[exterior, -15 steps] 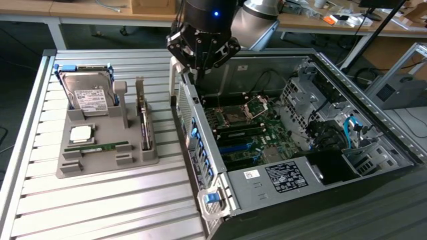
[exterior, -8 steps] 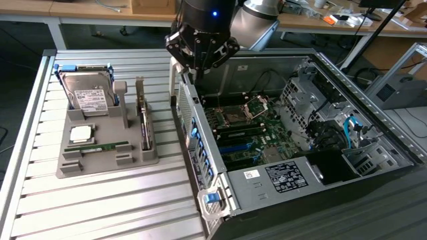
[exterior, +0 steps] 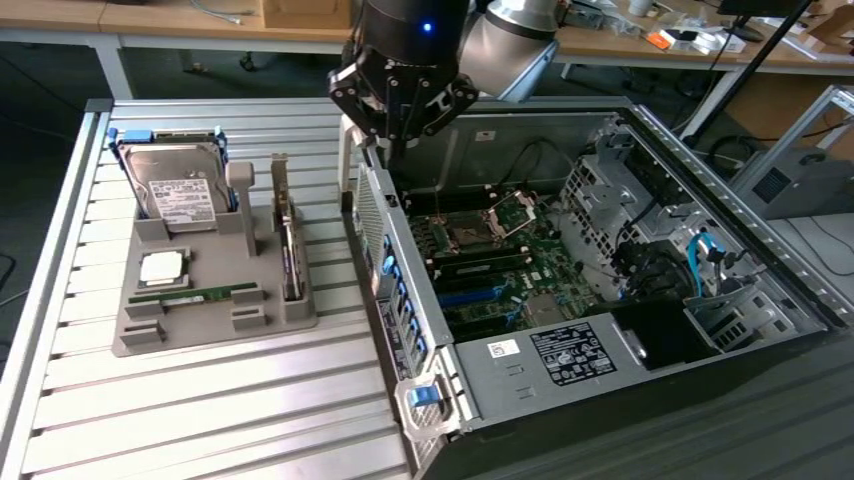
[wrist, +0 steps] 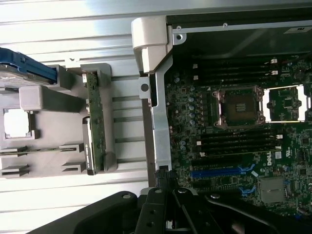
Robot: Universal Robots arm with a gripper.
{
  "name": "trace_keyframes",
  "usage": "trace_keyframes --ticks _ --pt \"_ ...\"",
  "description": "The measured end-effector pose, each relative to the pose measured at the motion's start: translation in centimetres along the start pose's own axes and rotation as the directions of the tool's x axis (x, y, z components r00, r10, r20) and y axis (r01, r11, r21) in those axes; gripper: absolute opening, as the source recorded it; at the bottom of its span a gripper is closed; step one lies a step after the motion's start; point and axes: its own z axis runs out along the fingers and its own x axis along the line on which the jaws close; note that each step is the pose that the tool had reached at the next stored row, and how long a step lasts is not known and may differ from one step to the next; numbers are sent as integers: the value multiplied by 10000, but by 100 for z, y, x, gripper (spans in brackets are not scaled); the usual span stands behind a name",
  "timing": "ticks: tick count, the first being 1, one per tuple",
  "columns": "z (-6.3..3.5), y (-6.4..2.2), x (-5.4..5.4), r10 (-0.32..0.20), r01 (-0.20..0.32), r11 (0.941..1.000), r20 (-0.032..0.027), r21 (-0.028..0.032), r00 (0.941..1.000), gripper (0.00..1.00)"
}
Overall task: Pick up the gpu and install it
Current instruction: 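Reach for the gpu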
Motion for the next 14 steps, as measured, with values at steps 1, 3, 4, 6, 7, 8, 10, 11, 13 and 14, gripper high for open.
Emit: trace_keyframes --ticks 1,3,4,6,7,8,10,11,13,14 --pt "0 0 2 0 0 10000 0 1 10000 11" --pt "0 0 8 0 0 10000 0 0 10000 11" --pt "0 -1 11 1 -1 10000 0 0 10000 11" --pt "0 -1 17 1 -1 10000 1 0 10000 11" --pt "0 -1 19 0 0 10000 0 0 10000 11" --pt "0 -2 22 0 0 10000 0 0 10000 11" --pt "-1 -2 26 0 0 10000 0 1 10000 11" --pt "-1 -2 29 0 0 10000 0 1 10000 11" --pt "-1 -2 33 1 -1 10000 0 0 10000 11" --pt "-1 -3 35 0 0 10000 0 0 10000 11"
